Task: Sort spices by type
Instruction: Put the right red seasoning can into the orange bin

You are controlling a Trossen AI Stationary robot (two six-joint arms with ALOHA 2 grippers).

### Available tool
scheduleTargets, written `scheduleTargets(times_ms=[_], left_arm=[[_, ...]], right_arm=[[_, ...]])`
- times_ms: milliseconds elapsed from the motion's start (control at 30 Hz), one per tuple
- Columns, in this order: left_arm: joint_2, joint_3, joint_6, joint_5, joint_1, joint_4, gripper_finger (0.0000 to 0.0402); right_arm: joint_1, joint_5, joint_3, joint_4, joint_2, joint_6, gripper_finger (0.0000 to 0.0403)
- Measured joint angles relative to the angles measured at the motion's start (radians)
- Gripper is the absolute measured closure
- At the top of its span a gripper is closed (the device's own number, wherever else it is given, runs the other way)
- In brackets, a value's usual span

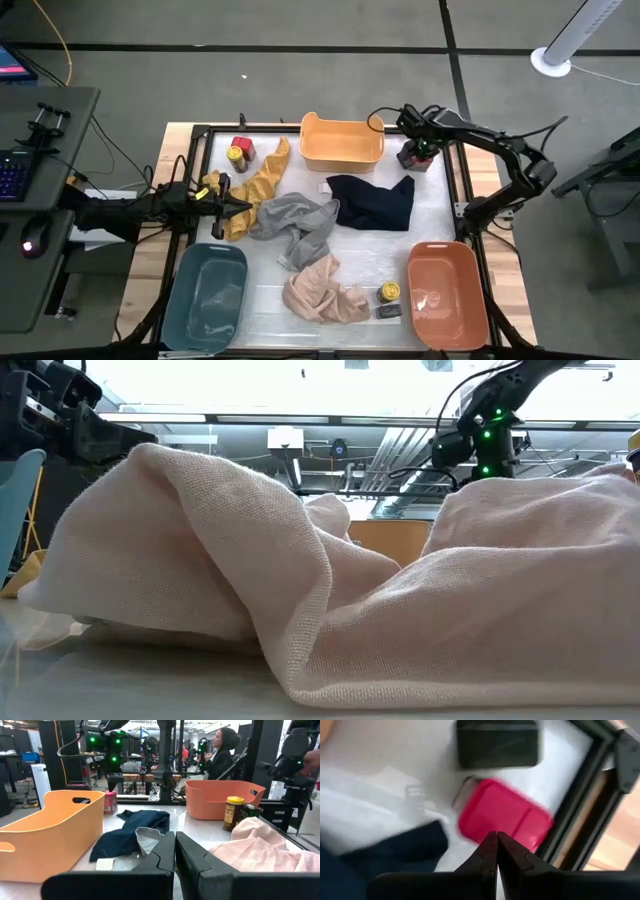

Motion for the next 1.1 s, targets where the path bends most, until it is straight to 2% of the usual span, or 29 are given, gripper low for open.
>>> scheduleTargets(times_ms=[333,600,733,900,1100], left_arm=[[0.0,0.0,0.0,0.0,0.0,0.0,0.0401],[0.0,0.0,0.0,0.0,0.0,0.0,0.0401],[0.0,0.0,0.0,0.0,0.0,0.0,0.0401],[0.0,0.0,0.0,0.0,0.0,0.0,0.0401],[0.0,0.0,0.0,0.0,0.0,0.0,0.0401]], right_arm=[[0.129,-0.071,-0.045,-0.02,0.0,-0.011,0.0402],[0.201,-0.083,-0.039,-0.054,-0.015,-0.017,0.0403],[0.185,-0.046,-0.017,-0.055,-0.059,0.004,0.0403],[0.105,0.028,-0.011,-0.043,-0.092,0.088,0.0403],[0.022,0.062,-0.011,0.066,-0.09,0.151,0.0403]])
